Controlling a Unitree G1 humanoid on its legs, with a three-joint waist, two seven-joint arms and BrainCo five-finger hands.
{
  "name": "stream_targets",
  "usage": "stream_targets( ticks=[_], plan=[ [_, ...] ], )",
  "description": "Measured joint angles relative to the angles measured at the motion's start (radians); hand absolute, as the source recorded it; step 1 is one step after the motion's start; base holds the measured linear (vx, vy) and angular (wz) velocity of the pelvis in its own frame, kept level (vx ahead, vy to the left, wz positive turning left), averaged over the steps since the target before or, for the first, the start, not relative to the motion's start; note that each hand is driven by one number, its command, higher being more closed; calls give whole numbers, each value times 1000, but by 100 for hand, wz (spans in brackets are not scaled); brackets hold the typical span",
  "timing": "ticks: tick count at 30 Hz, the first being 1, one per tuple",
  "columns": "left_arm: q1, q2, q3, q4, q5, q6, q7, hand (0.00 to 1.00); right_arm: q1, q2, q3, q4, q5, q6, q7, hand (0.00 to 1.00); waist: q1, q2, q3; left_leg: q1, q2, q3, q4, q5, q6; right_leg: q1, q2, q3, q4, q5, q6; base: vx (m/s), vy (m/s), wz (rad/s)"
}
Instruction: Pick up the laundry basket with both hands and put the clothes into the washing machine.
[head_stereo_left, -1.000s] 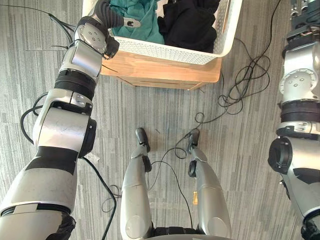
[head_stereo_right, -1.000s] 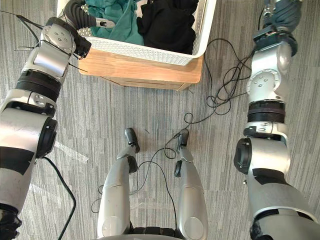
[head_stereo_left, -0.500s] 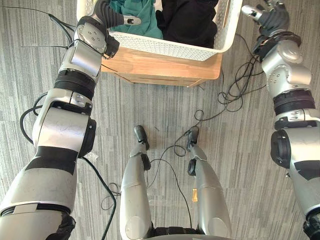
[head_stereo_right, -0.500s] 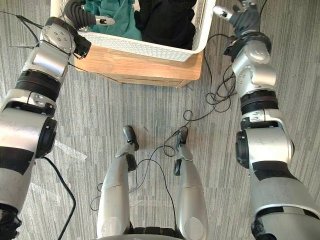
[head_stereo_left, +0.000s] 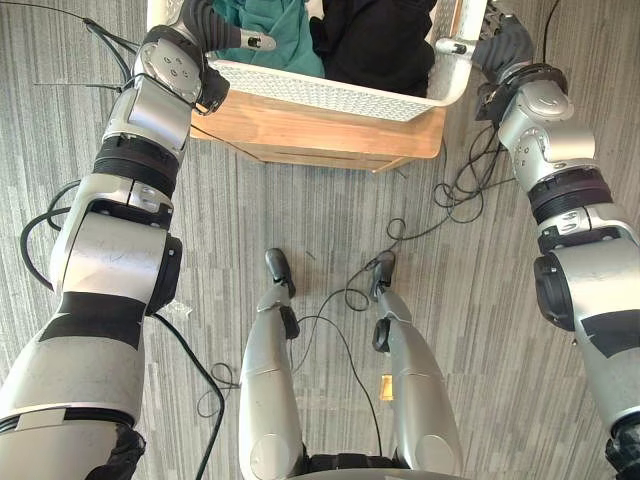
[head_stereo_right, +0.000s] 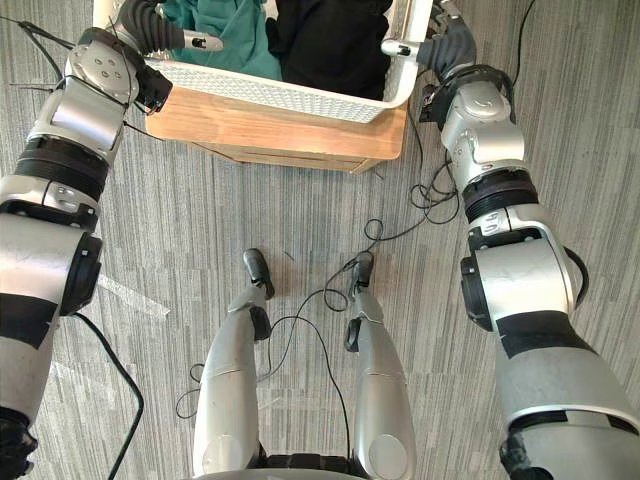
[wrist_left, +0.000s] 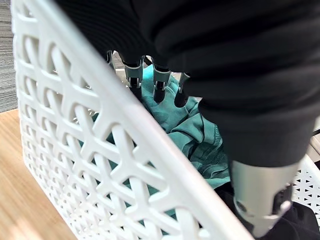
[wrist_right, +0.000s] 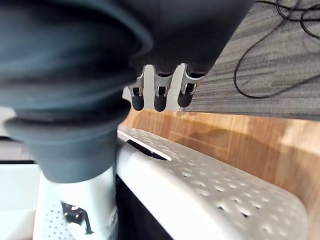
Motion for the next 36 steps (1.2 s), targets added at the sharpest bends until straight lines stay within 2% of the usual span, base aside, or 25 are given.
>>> stream_targets(
  ticks=[5,14,15,24,28,31,36],
  plan=[
    [-20,0,-58,0,27,-2,-21,0,-49,-8,70,47,-160,17,37,0,0,-3,-1,-16,1,-21,0,9,-8,1,4,-26,-2,1,-1,-23,-31,10],
    [-24,1,-53,-1,37,2,-22,0,-103,-12,115,75,-406,42,45,0,1,-4,-2,-17,-2,-45,-51,51,-17,3,12,-55,-20,9,-13,-2,-44,7],
    [-24,0,-52,-1,37,4,-21,100,-104,-12,116,75,-423,43,45,100,1,-4,-2,-16,-3,-46,-54,54,-17,3,12,-57,-20,9,-13,3,-47,5],
    [-24,-9,-17,-2,36,24,-6,100,-105,-5,55,72,-459,54,49,100,3,-4,-2,-1,-16,-56,-122,102,-22,2,10,-74,-32,17,-24,2,-37,6],
    [-23,-20,40,-35,35,25,47,100,-81,6,-15,27,-450,61,21,100,4,-4,-2,0,-19,-57,-139,113,-20,-2,9,-78,-36,18,-25,12,-38,3],
    [-7,-25,122,-99,35,29,92,100,-27,31,-118,-53,-413,64,-35,100,7,-5,-2,0,-18,-55,-146,114,-22,-5,10,-77,-37,18,-25,29,-42,-1],
    [85,-28,229,-298,35,64,184,100,172,63,-322,-485,-348,97,-167,100,26,-5,-2,18,-20,-38,-162,115,-22,-12,7,-64,-31,18,-25,30,-38,-7]
  ],
)
